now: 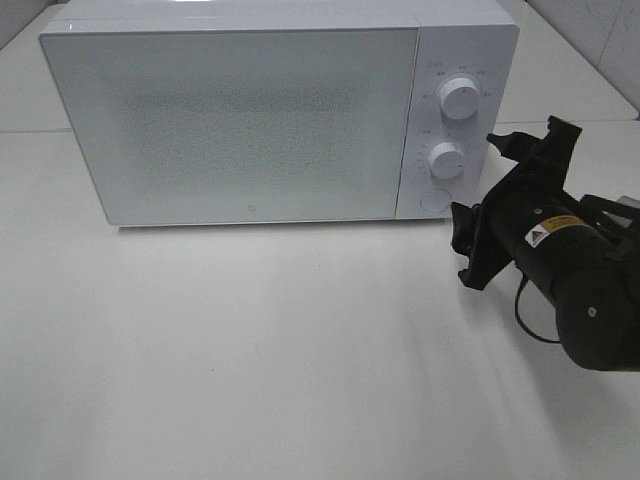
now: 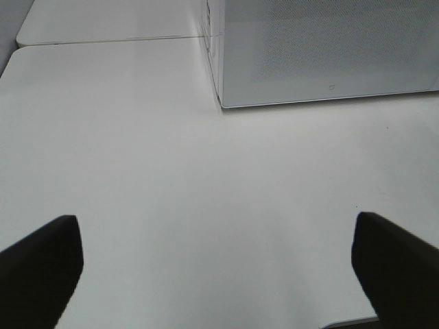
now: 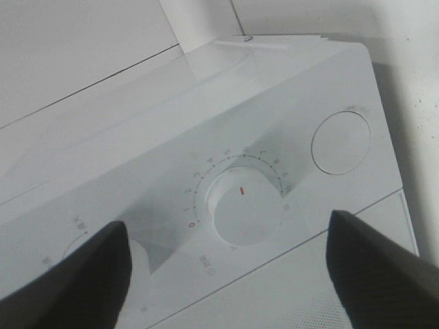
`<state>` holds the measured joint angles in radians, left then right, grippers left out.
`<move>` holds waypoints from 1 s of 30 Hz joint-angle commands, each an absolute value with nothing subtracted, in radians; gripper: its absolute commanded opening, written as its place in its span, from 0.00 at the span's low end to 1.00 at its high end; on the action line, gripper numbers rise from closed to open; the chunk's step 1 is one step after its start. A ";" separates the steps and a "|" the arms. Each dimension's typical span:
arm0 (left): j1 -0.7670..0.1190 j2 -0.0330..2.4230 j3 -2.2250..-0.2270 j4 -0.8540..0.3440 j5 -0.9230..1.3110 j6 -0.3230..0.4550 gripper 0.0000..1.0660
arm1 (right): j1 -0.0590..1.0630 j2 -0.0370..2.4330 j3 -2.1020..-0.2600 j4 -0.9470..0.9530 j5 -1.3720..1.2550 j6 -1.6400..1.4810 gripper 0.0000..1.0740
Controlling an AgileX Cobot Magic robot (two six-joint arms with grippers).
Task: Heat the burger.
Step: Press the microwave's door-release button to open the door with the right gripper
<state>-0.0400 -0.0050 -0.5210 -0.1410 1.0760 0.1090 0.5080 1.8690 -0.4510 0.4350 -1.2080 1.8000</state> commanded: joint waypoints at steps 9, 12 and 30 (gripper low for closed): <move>-0.038 -0.021 -0.519 -0.144 1.075 0.107 0.96 | 0.514 1.662 -0.271 0.425 -1.418 1.453 0.71; -0.038 -0.021 -0.519 -0.144 1.075 0.107 0.96 | 0.514 1.606 -0.227 0.421 -1.418 1.290 0.71; -0.038 -0.021 -0.519 -0.144 1.075 0.107 0.96 | 0.514 1.267 -0.148 0.330 -1.136 0.255 0.71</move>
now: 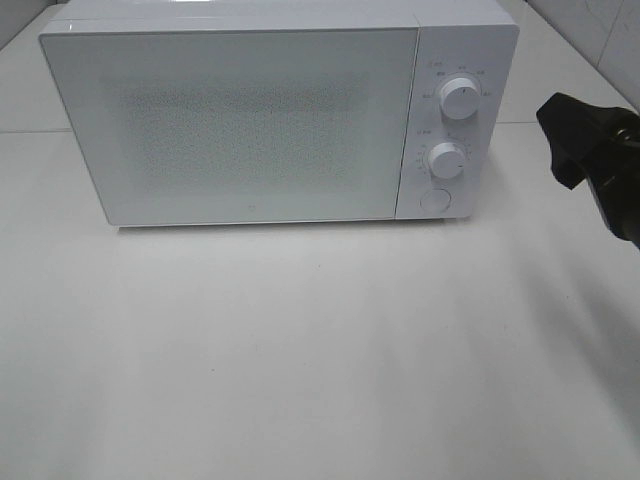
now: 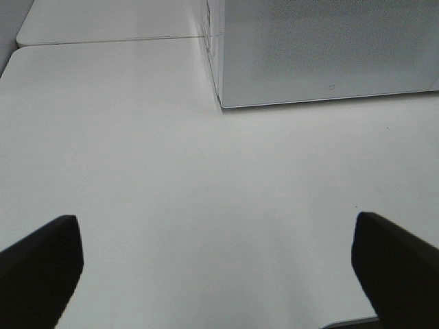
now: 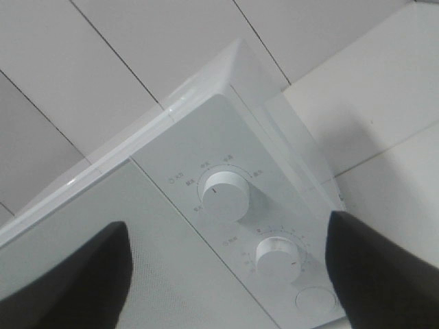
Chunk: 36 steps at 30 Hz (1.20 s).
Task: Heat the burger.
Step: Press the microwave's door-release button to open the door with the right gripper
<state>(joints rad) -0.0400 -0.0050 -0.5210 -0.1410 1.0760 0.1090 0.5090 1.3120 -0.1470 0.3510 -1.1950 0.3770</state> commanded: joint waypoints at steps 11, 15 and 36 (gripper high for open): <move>-0.038 -0.021 -0.519 -0.144 1.075 0.107 0.96 | 0.514 1.138 -0.310 0.326 -0.494 -0.117 0.71; -0.038 -0.021 -0.519 -0.144 1.075 0.107 0.96 | 0.514 1.138 -0.382 0.316 -0.301 -0.209 0.71; -0.038 -0.021 -0.519 -0.144 1.075 0.107 0.96 | 0.411 1.138 -0.637 -0.066 0.540 0.127 0.71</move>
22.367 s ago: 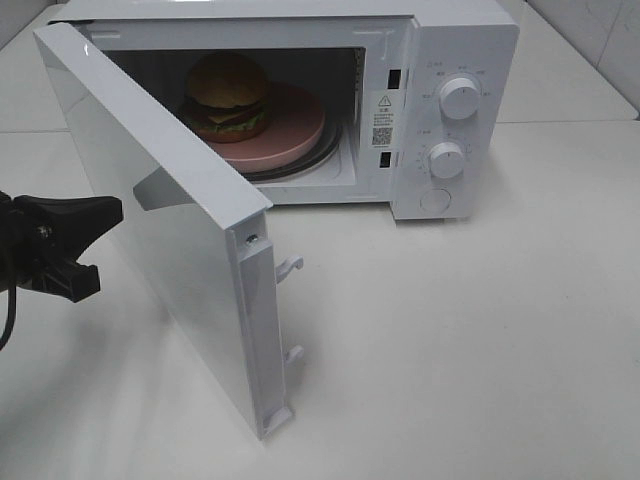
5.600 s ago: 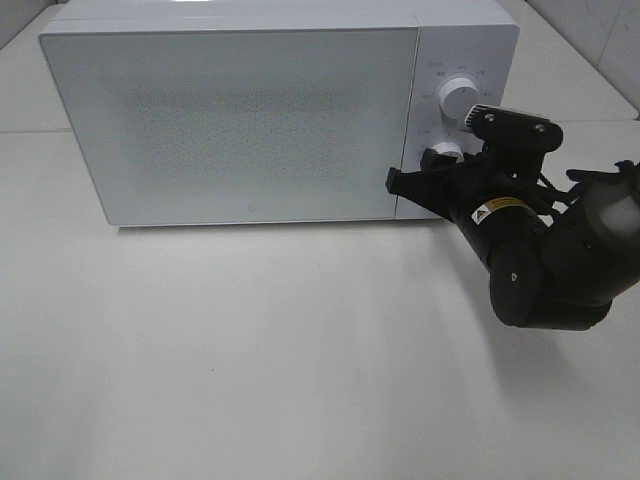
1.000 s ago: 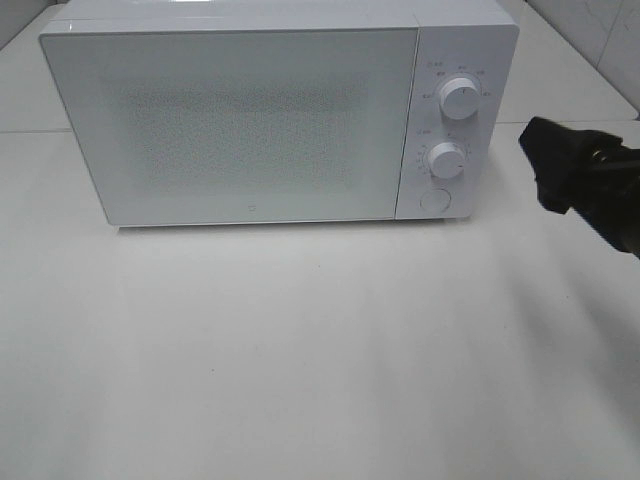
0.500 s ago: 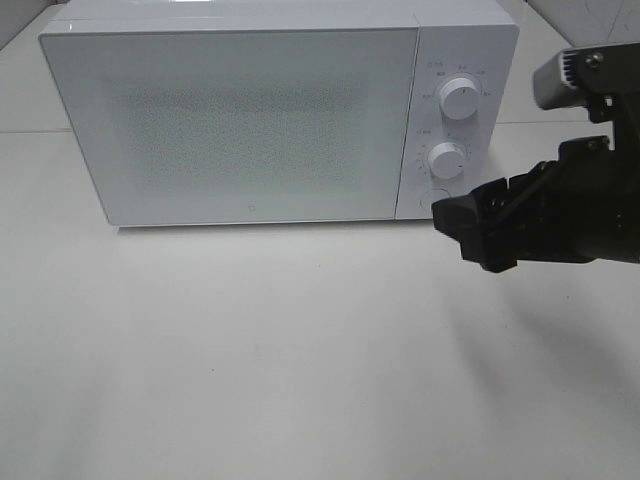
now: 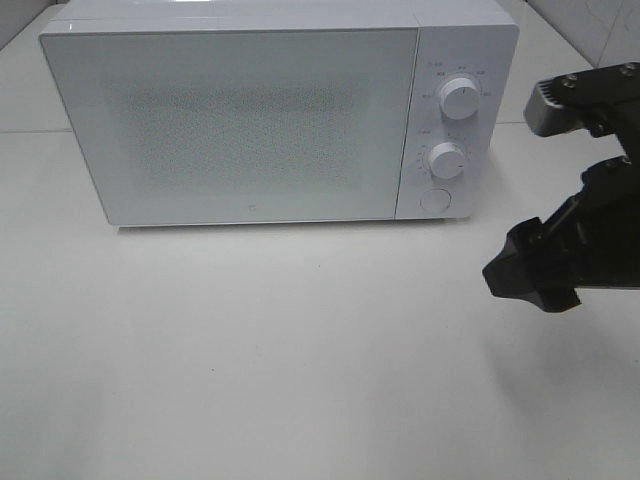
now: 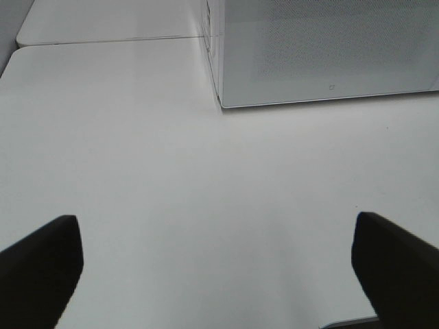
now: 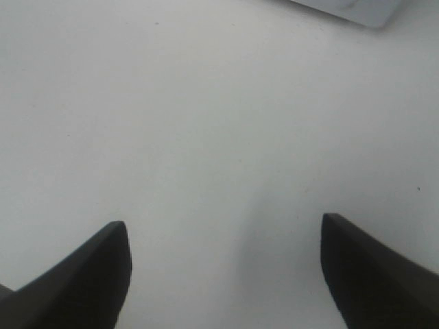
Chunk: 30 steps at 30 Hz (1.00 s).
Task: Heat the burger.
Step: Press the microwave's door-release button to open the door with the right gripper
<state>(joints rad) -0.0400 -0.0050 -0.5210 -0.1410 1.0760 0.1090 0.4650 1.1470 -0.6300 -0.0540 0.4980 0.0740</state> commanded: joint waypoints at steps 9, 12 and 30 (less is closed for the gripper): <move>-0.038 -0.021 -0.519 -0.144 1.075 0.107 0.96 | 0.189 1.138 -0.637 -0.069 0.671 0.141 0.71; -0.038 -0.021 -0.519 -0.144 1.075 0.107 0.96 | 0.116 1.138 -0.637 -0.070 0.699 0.131 0.71; -0.038 -0.021 -0.519 -0.144 1.075 0.107 0.96 | -0.002 1.026 -0.634 -0.102 0.820 0.104 0.71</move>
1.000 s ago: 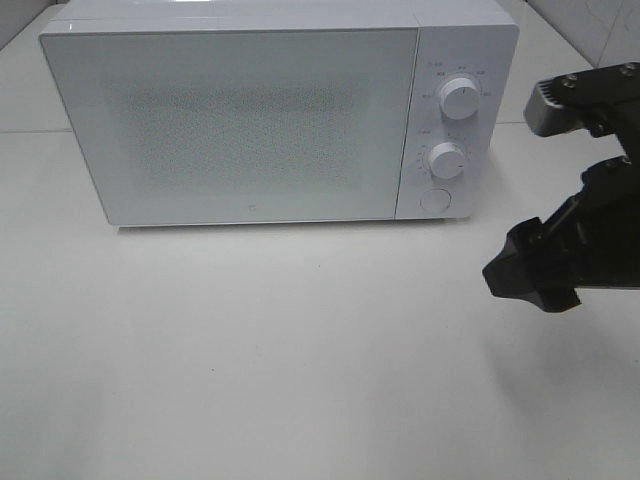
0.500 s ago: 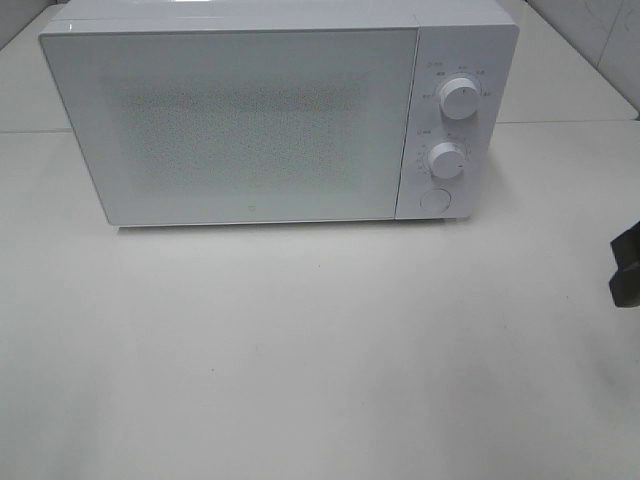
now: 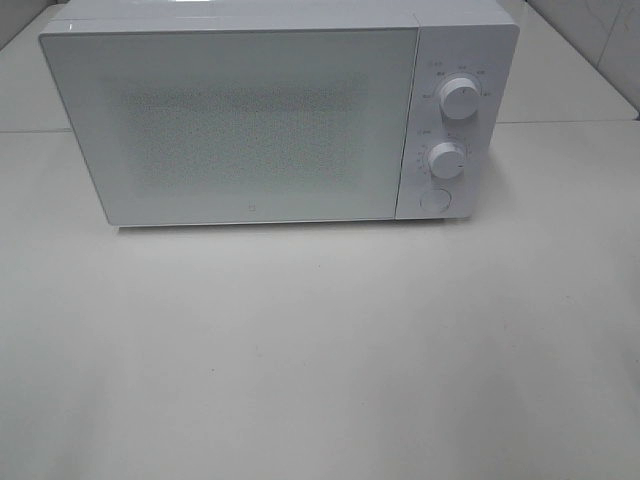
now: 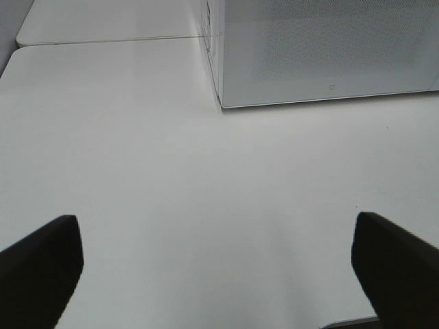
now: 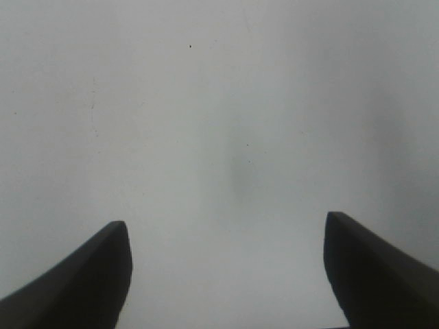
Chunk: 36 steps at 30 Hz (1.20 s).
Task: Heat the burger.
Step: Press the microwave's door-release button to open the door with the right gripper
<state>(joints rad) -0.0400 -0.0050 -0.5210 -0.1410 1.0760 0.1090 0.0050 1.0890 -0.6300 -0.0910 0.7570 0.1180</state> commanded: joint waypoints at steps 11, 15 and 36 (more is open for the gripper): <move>-0.038 -0.021 -0.519 -0.144 1.075 0.107 0.96 | -0.002 0.561 -0.634 -0.104 1.042 0.089 0.70; -0.038 -0.021 -0.519 -0.144 1.075 0.107 0.96 | -0.002 0.329 -0.634 -0.104 1.037 0.078 0.69; -0.038 -0.020 -0.519 -0.145 1.075 0.107 0.96 | 0.005 -0.034 -0.496 -0.069 0.958 0.065 0.69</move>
<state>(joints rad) -0.0400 -0.0050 -0.5210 -0.1410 1.0760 0.1090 0.0050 -0.0040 -0.5090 -0.0800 0.9700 0.0770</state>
